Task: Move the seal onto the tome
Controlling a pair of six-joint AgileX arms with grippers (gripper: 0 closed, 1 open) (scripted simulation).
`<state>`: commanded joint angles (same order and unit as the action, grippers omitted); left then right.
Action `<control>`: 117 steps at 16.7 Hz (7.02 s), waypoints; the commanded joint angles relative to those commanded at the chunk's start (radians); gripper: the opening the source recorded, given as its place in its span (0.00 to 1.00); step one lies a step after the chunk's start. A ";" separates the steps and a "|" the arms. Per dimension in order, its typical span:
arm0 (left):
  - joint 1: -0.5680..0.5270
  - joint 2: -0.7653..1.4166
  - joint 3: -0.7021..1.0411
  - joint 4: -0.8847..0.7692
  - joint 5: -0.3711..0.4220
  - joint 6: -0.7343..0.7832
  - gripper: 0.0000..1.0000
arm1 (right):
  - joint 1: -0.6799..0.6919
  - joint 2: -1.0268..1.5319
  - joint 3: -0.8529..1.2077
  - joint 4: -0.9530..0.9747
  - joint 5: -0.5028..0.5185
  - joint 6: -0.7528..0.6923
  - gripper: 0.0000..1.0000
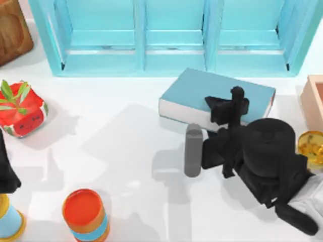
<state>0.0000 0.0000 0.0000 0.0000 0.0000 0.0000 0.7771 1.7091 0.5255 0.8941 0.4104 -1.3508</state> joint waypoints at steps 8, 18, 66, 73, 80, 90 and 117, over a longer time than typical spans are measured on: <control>0.000 0.000 0.000 0.000 0.000 0.000 1.00 | 0.005 -0.026 -0.014 0.000 0.009 -0.003 0.00; 0.000 0.000 0.000 0.000 0.000 0.000 1.00 | 0.003 0.119 -0.038 0.165 0.010 0.000 0.00; 0.000 0.000 0.000 0.000 0.000 0.000 1.00 | 0.571 -0.220 -0.277 -0.131 0.540 0.279 1.00; 0.000 0.000 0.000 0.000 0.000 0.000 1.00 | 0.387 -0.133 0.062 -0.484 0.388 0.489 1.00; 0.000 0.000 0.000 0.000 0.000 0.000 1.00 | -0.044 -0.008 0.600 -1.142 0.093 0.809 1.00; 0.000 0.000 0.000 0.000 0.000 0.000 1.00 | -0.847 0.115 0.976 -1.944 -0.303 1.061 1.00; 0.000 0.000 0.000 0.000 0.000 0.000 1.00 | -1.064 0.246 0.723 -1.754 -0.409 1.080 1.00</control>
<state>0.0000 0.0000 0.0000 0.0000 0.0000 0.0000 -0.2872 1.9548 1.2486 -0.8600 0.0010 -0.2711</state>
